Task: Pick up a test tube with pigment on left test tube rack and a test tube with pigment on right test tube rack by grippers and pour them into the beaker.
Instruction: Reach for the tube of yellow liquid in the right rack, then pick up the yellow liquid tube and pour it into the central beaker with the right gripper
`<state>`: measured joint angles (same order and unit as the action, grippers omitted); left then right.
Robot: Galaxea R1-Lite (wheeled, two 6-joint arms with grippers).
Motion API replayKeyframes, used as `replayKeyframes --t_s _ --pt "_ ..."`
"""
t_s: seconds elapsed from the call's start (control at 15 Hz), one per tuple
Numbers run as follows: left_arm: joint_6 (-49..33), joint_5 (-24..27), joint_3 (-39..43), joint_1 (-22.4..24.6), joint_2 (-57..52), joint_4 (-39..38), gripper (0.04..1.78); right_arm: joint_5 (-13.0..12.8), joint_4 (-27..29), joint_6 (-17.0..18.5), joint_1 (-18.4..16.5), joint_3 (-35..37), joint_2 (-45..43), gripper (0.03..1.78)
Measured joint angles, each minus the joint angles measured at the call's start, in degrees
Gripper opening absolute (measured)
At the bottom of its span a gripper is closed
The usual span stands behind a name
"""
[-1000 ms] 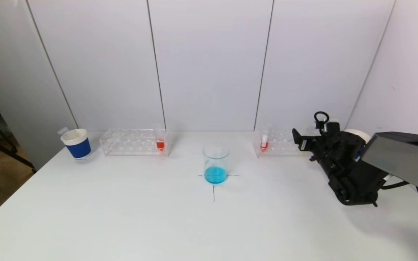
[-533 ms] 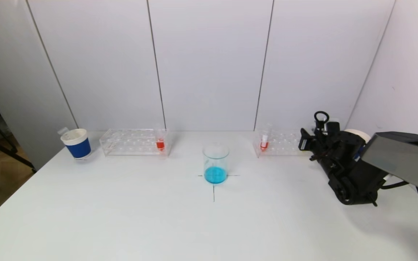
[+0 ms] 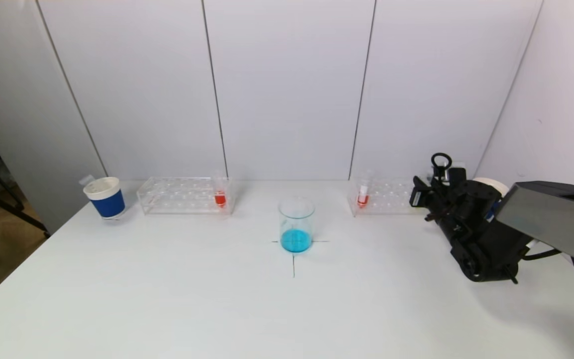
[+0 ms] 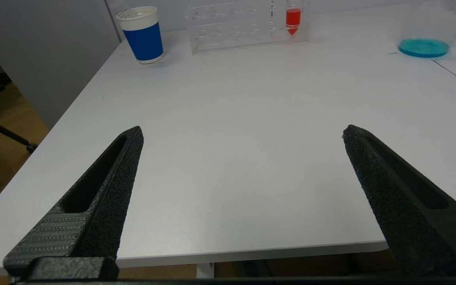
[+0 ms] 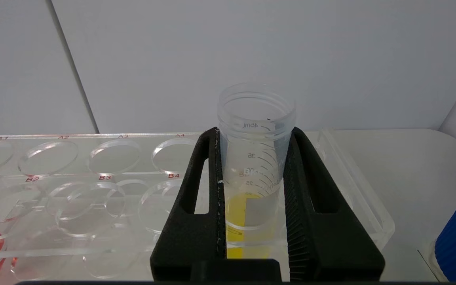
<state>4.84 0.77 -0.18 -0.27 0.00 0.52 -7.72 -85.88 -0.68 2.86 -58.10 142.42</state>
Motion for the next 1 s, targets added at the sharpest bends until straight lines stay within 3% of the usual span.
replayKeyframes --t_s 0.67,1.0 --pt "0.0 0.0 0.0 0.0 0.0 0.0 1.76 0.0 0.2 -0.1 -0.1 0.9 -1.8 0.48" --pt "0.0 0.0 0.0 0.0 0.0 0.0 1.76 0.0 4.8 -0.2 -0.5 1.2 -6.4 0.48"
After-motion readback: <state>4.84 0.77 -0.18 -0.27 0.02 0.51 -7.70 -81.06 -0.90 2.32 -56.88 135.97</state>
